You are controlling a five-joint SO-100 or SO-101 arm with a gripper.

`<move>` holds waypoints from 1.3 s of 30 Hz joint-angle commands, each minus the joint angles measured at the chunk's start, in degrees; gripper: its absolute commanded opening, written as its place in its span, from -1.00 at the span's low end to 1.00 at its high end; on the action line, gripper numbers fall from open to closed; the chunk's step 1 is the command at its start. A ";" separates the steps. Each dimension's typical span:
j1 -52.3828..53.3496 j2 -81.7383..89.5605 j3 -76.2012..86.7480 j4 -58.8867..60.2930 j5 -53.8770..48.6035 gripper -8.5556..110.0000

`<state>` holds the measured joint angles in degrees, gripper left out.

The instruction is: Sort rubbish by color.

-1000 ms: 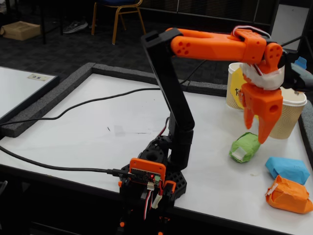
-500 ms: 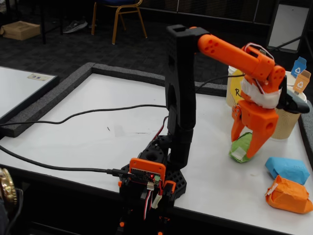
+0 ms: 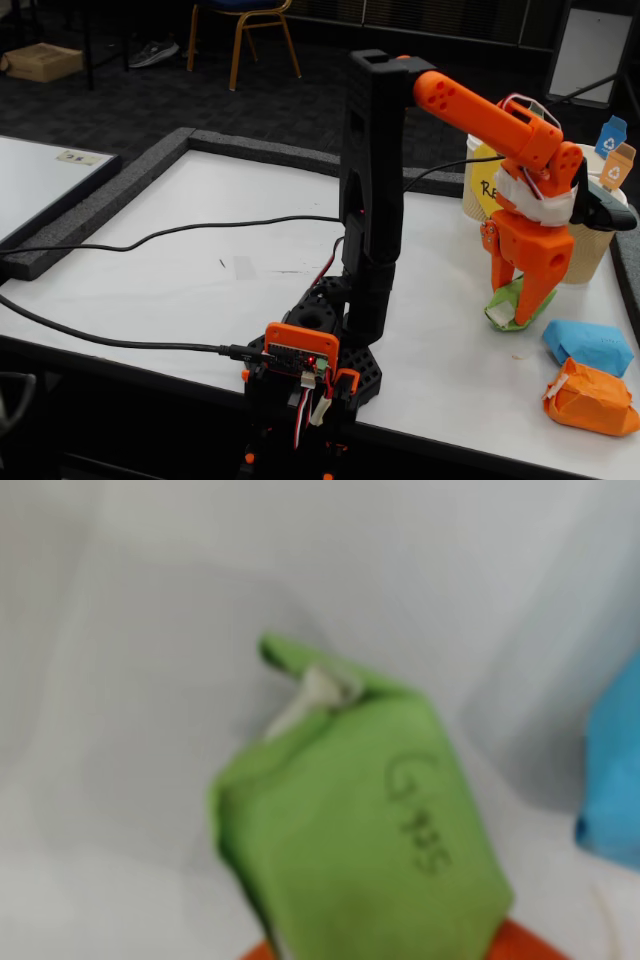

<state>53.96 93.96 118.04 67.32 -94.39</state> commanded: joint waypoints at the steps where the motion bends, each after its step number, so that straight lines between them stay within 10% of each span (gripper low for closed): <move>1: -1.41 4.48 -9.49 5.36 -1.76 -0.85; 17: -1.41 42.01 -6.06 24.70 6.42 -0.85; 39: -2.37 53.79 -6.42 19.16 20.30 -0.85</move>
<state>53.79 145.90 115.22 91.41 -74.97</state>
